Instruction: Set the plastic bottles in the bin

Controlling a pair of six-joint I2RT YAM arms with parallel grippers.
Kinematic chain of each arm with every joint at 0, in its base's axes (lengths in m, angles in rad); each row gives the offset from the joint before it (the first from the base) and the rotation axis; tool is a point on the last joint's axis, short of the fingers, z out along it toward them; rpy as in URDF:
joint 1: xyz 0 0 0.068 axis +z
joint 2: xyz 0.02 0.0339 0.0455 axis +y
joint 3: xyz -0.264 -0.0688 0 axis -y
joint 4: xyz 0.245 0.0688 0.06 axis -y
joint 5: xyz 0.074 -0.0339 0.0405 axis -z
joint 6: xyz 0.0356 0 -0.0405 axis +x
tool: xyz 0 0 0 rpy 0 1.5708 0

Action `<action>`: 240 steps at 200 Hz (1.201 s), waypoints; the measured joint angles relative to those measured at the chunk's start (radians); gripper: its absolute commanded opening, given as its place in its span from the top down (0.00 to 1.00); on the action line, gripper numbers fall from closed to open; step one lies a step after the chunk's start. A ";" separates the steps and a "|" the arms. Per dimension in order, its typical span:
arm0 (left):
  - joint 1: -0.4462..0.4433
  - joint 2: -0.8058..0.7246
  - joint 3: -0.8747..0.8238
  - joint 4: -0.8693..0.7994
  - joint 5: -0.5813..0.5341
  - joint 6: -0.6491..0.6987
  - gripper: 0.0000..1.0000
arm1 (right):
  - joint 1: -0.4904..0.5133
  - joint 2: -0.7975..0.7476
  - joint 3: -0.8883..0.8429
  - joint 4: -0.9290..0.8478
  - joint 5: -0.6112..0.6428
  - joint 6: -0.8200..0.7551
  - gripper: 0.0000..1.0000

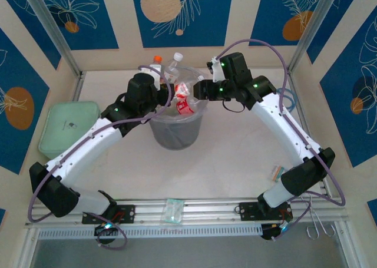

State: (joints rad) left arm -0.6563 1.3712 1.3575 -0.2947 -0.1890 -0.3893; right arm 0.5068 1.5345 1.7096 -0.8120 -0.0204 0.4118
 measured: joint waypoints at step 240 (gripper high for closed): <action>0.124 0.044 0.099 -0.142 0.107 0.097 0.47 | -0.333 -0.203 -0.176 0.023 -0.167 0.034 0.25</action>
State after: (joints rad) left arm -0.5327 1.4155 1.4567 -0.4362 -0.0822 -0.2924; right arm 0.1741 1.3319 1.5337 -0.7895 -0.1879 0.4458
